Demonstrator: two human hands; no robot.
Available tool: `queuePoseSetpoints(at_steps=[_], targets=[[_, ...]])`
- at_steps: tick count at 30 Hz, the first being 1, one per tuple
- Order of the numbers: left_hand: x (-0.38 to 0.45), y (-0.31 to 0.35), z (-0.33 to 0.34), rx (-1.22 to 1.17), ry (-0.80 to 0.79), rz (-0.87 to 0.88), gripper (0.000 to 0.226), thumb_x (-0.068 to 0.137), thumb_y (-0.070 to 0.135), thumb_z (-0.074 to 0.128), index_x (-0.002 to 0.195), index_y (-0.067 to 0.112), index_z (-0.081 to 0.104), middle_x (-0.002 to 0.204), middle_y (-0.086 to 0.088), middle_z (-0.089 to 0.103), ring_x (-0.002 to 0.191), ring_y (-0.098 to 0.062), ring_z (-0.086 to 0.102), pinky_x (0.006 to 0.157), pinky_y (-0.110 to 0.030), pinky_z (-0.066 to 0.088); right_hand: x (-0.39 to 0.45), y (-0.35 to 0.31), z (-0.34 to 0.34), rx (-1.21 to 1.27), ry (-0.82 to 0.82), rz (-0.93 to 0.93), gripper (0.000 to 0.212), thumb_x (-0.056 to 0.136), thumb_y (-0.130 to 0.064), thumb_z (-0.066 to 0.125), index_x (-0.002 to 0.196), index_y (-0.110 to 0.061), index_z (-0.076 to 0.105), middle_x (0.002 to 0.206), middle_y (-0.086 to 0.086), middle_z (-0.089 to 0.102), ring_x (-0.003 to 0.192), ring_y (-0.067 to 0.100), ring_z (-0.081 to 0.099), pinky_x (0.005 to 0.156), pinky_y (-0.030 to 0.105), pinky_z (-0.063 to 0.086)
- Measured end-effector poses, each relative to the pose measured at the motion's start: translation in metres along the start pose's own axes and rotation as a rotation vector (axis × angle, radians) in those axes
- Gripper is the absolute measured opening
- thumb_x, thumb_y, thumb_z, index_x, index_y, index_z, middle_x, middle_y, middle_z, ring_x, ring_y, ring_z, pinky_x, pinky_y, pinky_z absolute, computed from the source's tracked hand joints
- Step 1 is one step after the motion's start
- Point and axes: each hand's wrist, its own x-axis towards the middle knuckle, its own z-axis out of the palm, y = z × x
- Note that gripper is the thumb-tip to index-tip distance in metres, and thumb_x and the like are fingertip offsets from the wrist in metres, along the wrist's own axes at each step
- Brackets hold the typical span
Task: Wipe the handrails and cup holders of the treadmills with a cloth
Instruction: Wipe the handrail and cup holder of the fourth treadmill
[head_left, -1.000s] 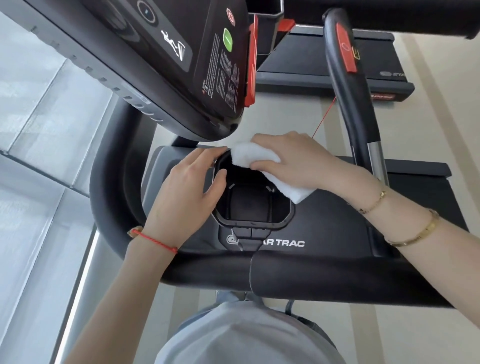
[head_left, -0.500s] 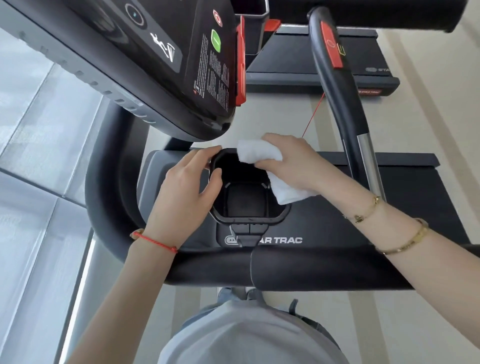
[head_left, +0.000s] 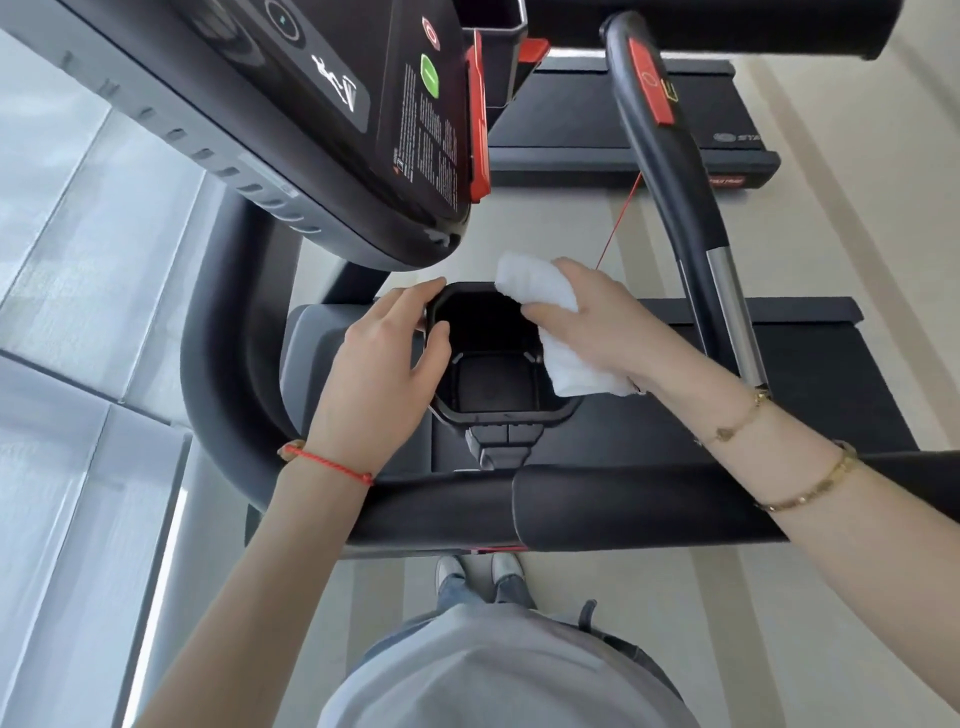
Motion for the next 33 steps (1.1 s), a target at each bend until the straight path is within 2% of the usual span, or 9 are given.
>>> queuePoseSetpoints(at_steps=[4,7,12,17,20,24,27,31,33], targets=[[0.001,-0.001,0.0,-0.018,-0.011,0.004,0.038,0.097,0.02,0.054,0.135,0.017,0.056,0.114,0.003,0.063,0.087,-0.007,0.059,0.082,-0.002,0.04,-0.036,0.009,0.005,0.004,-0.048,0.049,0.034,0.098,-0.04,0.049,0.119,-0.018,0.034,0.091,-0.002,0.053,0.074,0.014,0.055,0.054,0.023,0.043],[0.001,-0.002,0.0,-0.018,0.001,0.0,0.037,0.097,0.019,0.055,0.134,0.017,0.057,0.114,0.003,0.063,0.086,-0.006,0.06,0.08,0.002,0.036,-0.055,0.012,0.012,0.097,-0.077,0.107,0.041,0.097,-0.041,0.049,0.124,-0.015,0.032,0.101,0.003,0.056,0.087,0.018,0.059,0.078,0.037,0.052],[0.001,0.001,0.0,-0.012,0.014,0.009,0.036,0.097,0.016,0.056,0.132,0.014,0.058,0.113,0.002,0.062,0.083,-0.005,0.058,0.077,0.005,0.032,-0.033,0.004,0.014,0.034,0.001,0.098,0.033,0.098,-0.037,0.05,0.11,-0.012,0.033,0.086,0.0,0.05,0.07,0.012,0.052,0.053,0.027,0.039],[0.0,0.002,-0.001,0.002,0.022,0.01,0.037,0.097,0.016,0.056,0.133,0.013,0.058,0.116,-0.002,0.064,0.081,-0.003,0.056,0.075,0.006,0.032,-0.014,0.002,0.006,0.092,0.013,0.049,0.025,0.097,-0.034,0.052,0.099,-0.013,0.039,0.081,-0.002,0.048,0.07,0.016,0.048,0.055,0.029,0.034],[0.0,0.001,-0.001,-0.001,0.017,0.012,0.037,0.097,0.017,0.055,0.134,0.014,0.058,0.115,-0.002,0.064,0.082,-0.002,0.055,0.077,0.003,0.034,-0.029,0.009,0.009,0.098,0.017,0.039,0.027,0.099,-0.037,0.048,0.113,-0.015,0.041,0.089,-0.003,0.054,0.075,0.015,0.054,0.058,0.028,0.04],[-0.001,-0.002,-0.001,-0.023,0.009,0.013,0.038,0.099,0.018,0.054,0.137,0.016,0.056,0.112,0.0,0.064,0.085,-0.008,0.062,0.082,-0.012,0.041,-0.064,0.02,0.004,0.11,0.031,-0.043,0.043,0.1,-0.038,0.045,0.14,-0.025,0.034,0.104,-0.005,0.06,0.082,0.001,0.059,0.069,0.018,0.047],[-0.003,-0.004,-0.004,-0.033,0.009,0.004,0.038,0.099,0.019,0.052,0.138,0.017,0.056,0.107,0.008,0.06,0.089,-0.005,0.059,0.086,-0.01,0.041,-0.085,0.025,-0.003,0.056,-0.036,-0.122,0.051,0.099,-0.044,0.041,0.147,-0.037,0.024,0.108,-0.012,0.059,0.088,-0.009,0.057,0.065,0.009,0.041],[-0.008,-0.004,-0.009,-0.041,0.01,0.027,0.038,0.1,0.018,0.052,0.138,0.015,0.056,0.108,0.01,0.059,0.092,-0.003,0.059,0.093,-0.017,0.047,-0.104,0.028,-0.015,-0.134,-0.162,-0.222,0.062,0.098,-0.052,0.031,0.151,-0.047,-0.001,0.135,-0.013,0.046,0.106,0.004,0.055,0.09,0.024,0.044],[-0.012,-0.004,-0.011,-0.044,-0.005,0.034,0.04,0.1,0.018,0.052,0.139,0.015,0.054,0.113,0.008,0.061,0.094,-0.004,0.059,0.095,-0.026,0.05,-0.111,0.026,-0.014,-0.256,-0.156,-0.332,0.065,0.097,-0.053,0.028,0.152,-0.043,-0.004,0.157,-0.014,0.024,0.134,-0.007,0.03,0.107,0.014,0.026]])
